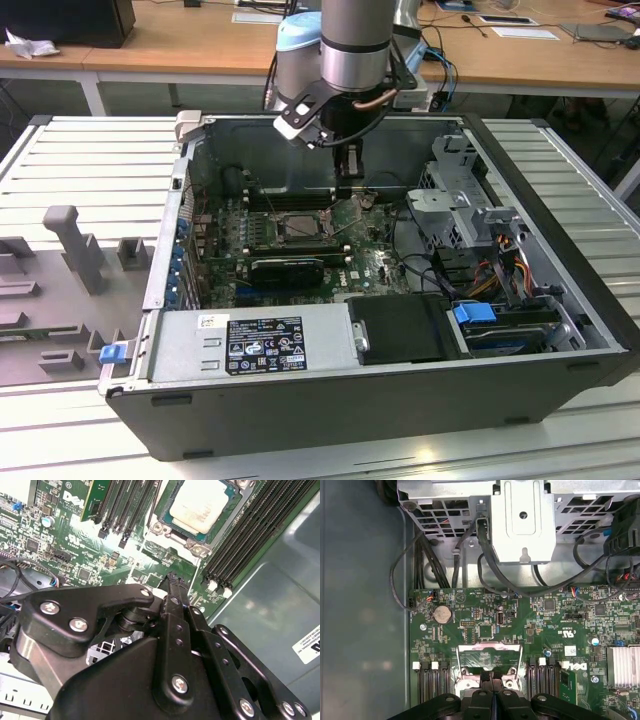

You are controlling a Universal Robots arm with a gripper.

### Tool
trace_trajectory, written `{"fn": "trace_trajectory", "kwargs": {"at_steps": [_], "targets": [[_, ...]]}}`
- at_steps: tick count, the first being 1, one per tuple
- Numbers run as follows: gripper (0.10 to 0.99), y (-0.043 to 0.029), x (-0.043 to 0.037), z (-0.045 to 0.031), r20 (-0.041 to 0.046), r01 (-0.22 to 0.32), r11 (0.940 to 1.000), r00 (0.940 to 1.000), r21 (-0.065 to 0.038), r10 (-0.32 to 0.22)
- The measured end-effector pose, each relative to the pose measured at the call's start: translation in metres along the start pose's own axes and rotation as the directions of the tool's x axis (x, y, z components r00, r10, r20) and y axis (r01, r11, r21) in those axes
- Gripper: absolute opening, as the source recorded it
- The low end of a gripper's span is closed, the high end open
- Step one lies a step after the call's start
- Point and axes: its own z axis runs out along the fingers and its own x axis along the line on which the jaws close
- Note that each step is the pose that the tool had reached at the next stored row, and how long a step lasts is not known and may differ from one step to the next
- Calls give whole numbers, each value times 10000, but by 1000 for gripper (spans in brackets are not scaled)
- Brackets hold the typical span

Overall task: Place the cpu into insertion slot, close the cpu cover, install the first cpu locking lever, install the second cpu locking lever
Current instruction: 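Close the cpu cover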

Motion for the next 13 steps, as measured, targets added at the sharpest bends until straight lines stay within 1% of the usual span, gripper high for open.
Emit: {"fn": "trace_trajectory", "kwargs": {"at_steps": [13], "targets": [[106,44,1,2,0,0,10000,10000,0,0]]}}
